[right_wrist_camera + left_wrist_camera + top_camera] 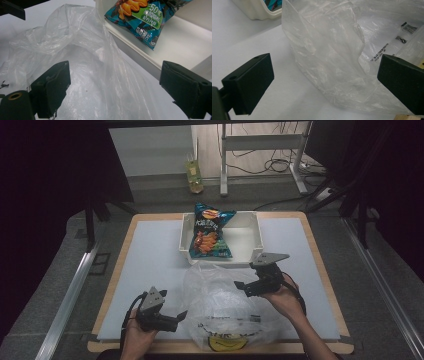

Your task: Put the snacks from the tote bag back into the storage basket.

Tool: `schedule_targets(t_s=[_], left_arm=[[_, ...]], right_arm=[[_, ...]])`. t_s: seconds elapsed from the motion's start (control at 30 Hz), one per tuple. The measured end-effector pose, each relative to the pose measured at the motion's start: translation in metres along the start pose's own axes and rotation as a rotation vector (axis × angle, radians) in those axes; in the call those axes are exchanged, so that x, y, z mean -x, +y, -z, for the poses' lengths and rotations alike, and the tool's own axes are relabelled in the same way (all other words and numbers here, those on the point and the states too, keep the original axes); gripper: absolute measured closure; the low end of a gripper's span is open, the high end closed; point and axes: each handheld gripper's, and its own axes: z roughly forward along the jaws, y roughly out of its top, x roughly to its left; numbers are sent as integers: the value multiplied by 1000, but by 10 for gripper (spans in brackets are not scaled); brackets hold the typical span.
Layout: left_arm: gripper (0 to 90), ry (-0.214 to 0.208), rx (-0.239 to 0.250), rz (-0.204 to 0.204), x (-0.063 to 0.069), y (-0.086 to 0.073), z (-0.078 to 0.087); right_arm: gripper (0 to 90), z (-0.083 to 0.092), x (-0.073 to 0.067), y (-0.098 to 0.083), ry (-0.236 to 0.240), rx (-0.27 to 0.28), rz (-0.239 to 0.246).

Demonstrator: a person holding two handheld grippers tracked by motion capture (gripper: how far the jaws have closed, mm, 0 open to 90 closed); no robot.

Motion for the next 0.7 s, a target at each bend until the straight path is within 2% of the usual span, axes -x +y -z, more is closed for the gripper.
schedule_targets(t_s=[0.23,0.7], left_arm=[[6,-8,7,33,-1,1,2],[8,20,-17,15,-3,1,4]], right_arm=[[88,7,-2,-5,-7,-3,5],[79,21,-4,-18,-16,4,-1]])
